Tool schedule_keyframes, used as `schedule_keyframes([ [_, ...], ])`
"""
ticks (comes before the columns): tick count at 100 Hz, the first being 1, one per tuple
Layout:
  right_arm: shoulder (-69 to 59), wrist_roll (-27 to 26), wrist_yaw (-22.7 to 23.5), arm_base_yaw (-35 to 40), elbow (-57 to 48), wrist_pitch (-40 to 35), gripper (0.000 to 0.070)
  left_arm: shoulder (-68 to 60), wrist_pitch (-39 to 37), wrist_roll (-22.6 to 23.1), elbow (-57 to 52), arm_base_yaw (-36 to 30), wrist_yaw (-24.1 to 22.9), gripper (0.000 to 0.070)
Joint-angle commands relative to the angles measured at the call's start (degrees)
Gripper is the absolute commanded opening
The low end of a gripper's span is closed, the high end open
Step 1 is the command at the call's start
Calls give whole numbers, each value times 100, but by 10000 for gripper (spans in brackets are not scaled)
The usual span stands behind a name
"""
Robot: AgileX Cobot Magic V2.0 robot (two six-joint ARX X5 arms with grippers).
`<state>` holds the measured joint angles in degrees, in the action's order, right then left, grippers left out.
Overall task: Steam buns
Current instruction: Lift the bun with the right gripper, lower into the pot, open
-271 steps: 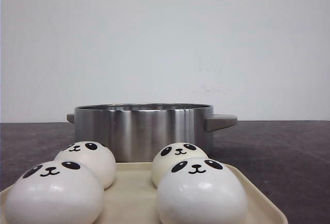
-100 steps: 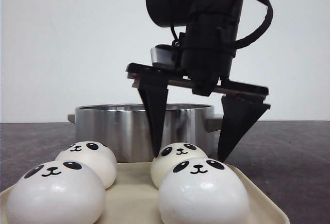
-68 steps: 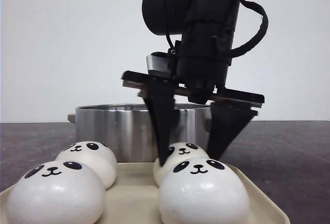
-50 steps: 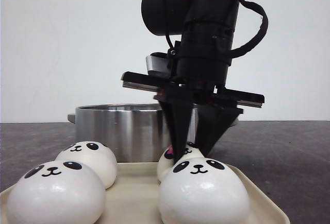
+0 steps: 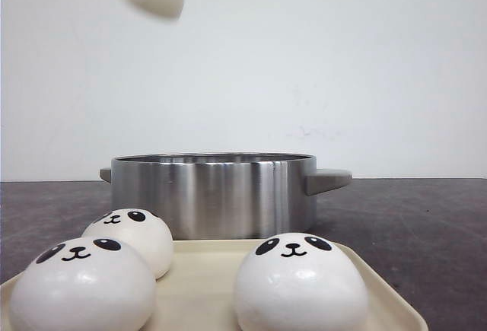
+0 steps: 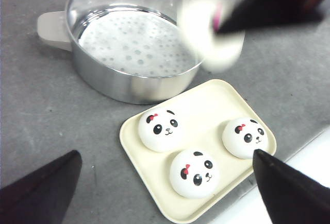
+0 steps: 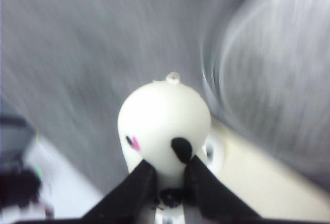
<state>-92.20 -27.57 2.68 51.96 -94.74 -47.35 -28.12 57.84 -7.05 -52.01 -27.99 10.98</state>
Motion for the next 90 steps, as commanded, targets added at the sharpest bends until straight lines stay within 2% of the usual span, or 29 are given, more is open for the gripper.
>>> schedule_keyframes([
  [1,-321,221,-120,-229,-267,15,2,-11,-61,35,-68,-26,-55,677],
  [27,-1355,267,-116,-1362,-385,234,2,-13,-131,35,-68,-26,-70,676],
  [42,-2063,120,175,-1770,-385,529,2,-13,-142,31,-68,-26,-70,676],
  [50,-2396,2,345,-1897,-385,584,2,-13,-136,9,-68,-26,-70,676],
  [81,-3075,-50,321,-2009,-385,831,3,-13,-127,-9,-68,-26,-105,676],
  [90,-3082,-81,157,-2009,-385,903,45,-13,-127,-9,-68,-26,-111,676],
])
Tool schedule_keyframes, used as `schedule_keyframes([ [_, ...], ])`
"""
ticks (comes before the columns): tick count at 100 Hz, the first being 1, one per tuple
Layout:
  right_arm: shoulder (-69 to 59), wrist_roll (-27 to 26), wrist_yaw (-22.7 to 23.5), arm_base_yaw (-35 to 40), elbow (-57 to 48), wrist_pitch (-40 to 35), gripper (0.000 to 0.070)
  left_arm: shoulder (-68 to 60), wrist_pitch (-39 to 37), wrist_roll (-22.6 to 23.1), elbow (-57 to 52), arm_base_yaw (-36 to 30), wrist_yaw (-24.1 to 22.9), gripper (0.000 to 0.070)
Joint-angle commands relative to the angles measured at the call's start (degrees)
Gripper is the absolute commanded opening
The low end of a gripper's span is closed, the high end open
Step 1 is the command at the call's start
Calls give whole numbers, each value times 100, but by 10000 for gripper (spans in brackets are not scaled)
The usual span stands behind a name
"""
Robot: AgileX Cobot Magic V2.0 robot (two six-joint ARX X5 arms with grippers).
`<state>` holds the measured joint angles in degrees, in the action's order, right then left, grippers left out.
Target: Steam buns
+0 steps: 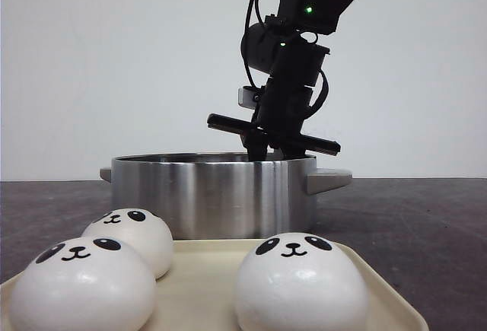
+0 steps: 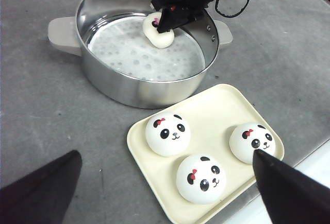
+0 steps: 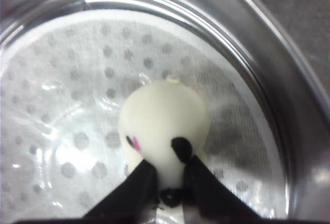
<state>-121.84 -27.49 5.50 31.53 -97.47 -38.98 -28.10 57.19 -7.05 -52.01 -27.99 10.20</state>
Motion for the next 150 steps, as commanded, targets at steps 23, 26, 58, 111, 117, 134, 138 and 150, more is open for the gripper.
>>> schedule_keyframes([
  [23,-118,-107,-273,42,-111,33,370,-15,-52,-11,-68,-26,-33,676],
  [26,-118,-107,-271,44,-111,39,406,-15,-52,-11,-68,-26,-33,676],
  [58,-20,-61,-251,57,-682,-127,528,-15,-9,-61,-68,-26,-31,676],
  [111,2302,1764,-1600,1543,-2664,-1755,9,-1246,-339,-614,-63,-31,70,672],
  [117,2769,1886,-2072,1952,-2664,-1650,9,-1692,-385,-614,-63,-59,186,672],
  [134,3858,2352,-3303,3268,-2664,-1781,9,-2946,-839,-925,-63,-168,210,672],
  [138,4048,2369,-3543,3550,-2664,-1906,9,-3224,-962,-962,-63,-188,212,672],
  [150,4511,2232,-4299,4203,-2664,-2415,8,-3989,-1272,-1019,-63,-299,267,672],
])
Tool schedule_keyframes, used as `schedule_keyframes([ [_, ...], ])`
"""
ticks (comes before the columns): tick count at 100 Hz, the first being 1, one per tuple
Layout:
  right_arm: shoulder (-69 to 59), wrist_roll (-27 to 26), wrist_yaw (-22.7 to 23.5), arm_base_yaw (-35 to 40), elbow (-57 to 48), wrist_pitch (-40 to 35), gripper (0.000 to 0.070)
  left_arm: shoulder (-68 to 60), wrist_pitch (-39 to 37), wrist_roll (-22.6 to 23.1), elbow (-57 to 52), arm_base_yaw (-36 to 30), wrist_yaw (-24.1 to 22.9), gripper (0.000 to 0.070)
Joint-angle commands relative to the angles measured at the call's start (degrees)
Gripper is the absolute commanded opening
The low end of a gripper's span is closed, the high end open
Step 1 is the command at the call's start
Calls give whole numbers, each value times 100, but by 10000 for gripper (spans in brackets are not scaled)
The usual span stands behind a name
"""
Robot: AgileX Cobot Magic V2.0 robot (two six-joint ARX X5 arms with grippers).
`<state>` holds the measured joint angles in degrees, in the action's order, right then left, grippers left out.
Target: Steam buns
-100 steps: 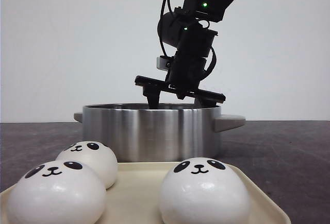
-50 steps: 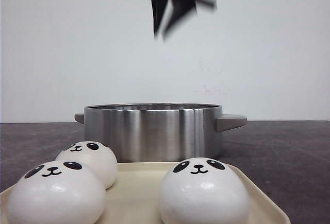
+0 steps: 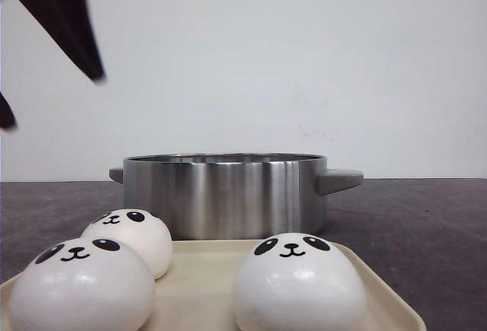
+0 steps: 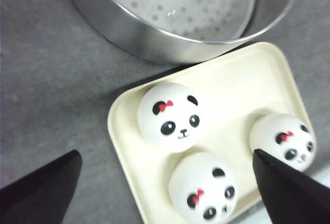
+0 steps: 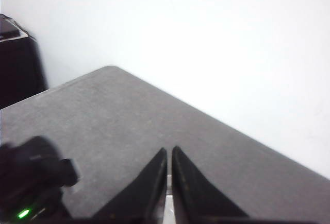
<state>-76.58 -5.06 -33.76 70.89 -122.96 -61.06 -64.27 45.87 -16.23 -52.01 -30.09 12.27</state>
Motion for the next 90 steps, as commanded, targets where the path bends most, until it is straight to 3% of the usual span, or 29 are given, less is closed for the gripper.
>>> schedule_keyframes([
  [1,15,-46,-439,306,-116,-260,8,-428,-162,-101,-63,-98,66,672],
  [26,579,-1342,-1766,903,-114,-1814,8,-1668,-667,-98,-66,-422,107,672],
  [41,752,-1646,-2039,1110,-48,-2065,8,-2201,-977,-103,-66,-533,101,652],
  [47,774,-1650,-2061,1189,-37,-2065,8,-2365,-1067,-140,-66,-553,90,580],
  [54,780,-1663,-2111,1274,-35,-2065,8,-2520,-1099,-144,-66,-557,83,444],
  [66,776,-1663,-2321,1375,-35,-2065,8,-2662,-1075,-136,-66,-555,83,116],
  [69,774,-1663,-2350,1397,-26,-2065,8,-2662,-1082,-118,-66,-555,79,0],
  [90,776,-1711,-2494,1451,221,-2065,8,-2507,-855,-92,-205,-557,267,10],
])
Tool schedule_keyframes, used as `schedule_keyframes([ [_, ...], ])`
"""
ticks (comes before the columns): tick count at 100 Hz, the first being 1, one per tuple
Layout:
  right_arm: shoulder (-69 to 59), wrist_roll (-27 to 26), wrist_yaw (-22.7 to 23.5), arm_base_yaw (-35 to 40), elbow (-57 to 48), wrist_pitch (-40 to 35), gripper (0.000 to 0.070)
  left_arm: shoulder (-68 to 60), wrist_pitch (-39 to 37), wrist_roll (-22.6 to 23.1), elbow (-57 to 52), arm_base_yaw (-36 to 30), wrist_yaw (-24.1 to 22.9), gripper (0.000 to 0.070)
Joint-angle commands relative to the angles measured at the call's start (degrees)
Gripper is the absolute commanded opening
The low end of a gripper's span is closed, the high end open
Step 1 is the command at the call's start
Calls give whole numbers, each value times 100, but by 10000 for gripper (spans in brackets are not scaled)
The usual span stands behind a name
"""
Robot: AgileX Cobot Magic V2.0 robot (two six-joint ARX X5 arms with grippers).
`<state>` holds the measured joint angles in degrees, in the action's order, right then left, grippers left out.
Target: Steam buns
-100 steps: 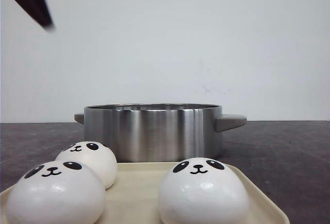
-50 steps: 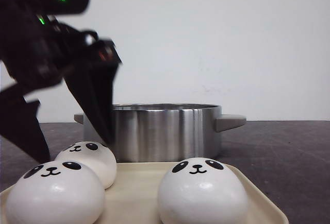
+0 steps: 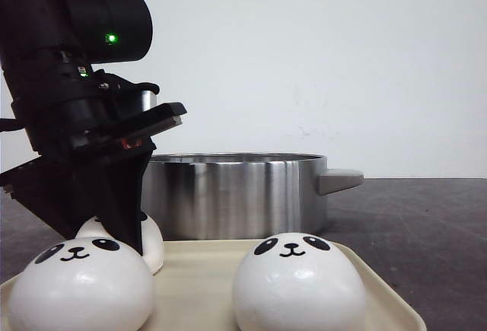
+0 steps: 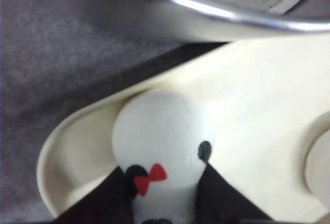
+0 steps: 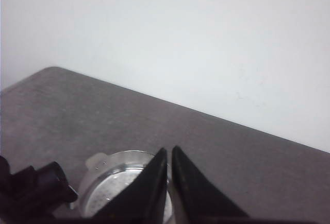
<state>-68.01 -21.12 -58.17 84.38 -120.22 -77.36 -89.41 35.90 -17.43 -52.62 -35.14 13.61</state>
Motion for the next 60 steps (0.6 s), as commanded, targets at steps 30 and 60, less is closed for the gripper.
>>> schedule_keyframes([
  [30,-81,-413,-63,262,37,-433,8,1276,212,59,-1054,-332,415,11],
  [60,-127,-415,-361,286,37,-426,8,160,289,378,-3008,94,-133,11],
])
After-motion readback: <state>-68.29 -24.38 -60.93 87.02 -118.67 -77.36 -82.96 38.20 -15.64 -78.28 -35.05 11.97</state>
